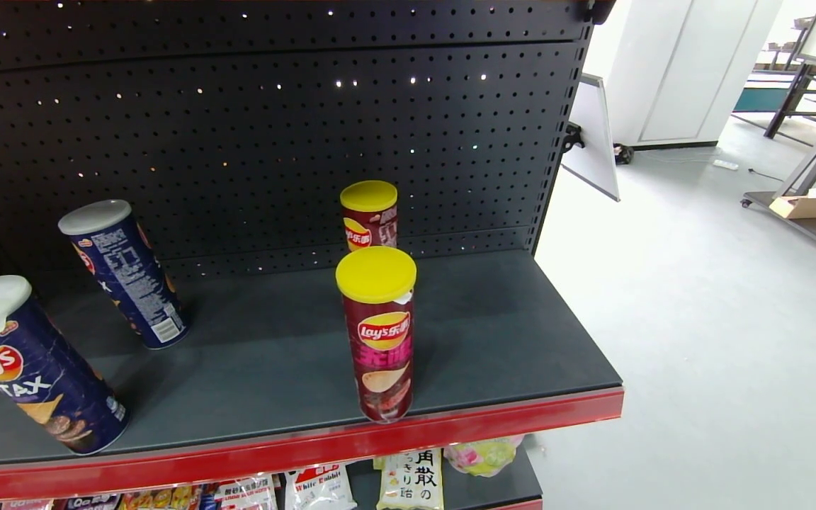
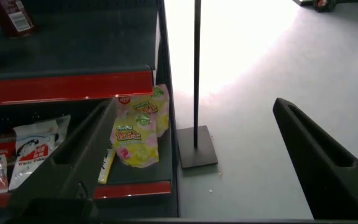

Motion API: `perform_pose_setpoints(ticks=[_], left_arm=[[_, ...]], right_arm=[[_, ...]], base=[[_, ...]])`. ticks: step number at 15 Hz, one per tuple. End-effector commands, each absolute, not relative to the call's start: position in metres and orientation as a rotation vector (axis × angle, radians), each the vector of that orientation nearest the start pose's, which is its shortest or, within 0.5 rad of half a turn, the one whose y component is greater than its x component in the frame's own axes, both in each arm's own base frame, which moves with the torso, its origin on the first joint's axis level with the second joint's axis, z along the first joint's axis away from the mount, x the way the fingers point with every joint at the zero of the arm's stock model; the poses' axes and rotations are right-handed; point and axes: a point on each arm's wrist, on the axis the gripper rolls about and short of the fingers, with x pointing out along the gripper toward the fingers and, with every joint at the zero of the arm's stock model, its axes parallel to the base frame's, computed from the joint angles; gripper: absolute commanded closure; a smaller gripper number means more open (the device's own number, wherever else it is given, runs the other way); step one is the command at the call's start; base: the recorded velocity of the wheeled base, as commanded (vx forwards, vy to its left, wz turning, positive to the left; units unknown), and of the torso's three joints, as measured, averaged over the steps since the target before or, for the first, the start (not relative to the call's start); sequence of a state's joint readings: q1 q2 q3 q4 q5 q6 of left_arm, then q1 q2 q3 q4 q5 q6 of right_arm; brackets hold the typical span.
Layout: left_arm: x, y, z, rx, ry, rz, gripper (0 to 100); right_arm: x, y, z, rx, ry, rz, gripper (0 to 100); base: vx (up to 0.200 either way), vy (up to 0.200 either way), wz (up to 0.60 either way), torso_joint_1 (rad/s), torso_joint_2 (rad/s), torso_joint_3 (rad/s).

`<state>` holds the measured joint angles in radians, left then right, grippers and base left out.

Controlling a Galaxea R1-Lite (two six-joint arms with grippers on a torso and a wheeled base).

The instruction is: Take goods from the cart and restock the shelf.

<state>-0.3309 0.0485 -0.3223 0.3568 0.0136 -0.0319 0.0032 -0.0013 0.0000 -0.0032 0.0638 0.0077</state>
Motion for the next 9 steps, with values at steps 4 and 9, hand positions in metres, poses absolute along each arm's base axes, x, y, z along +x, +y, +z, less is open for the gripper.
perform_pose_setpoints(ticks=[4, 9], left_arm=[[-0.036, 0.014, 0.099, -0.002, 0.059, -0.250, 0], [-0.028, 0.014, 0.085, -0.002, 0.051, -0.132, 0]], right_arm=[[-0.023, 0.001, 0.076, 0.008, -0.003, 0.068, 0], [-0.023, 0.001, 0.076, 0.005, -0.003, 0.068, 0]], base=[[0.000, 0.000, 0.00, 0.000, 0.00, 0.000], [0.000, 0.000, 0.00, 0.000, 0.00, 0.000]])
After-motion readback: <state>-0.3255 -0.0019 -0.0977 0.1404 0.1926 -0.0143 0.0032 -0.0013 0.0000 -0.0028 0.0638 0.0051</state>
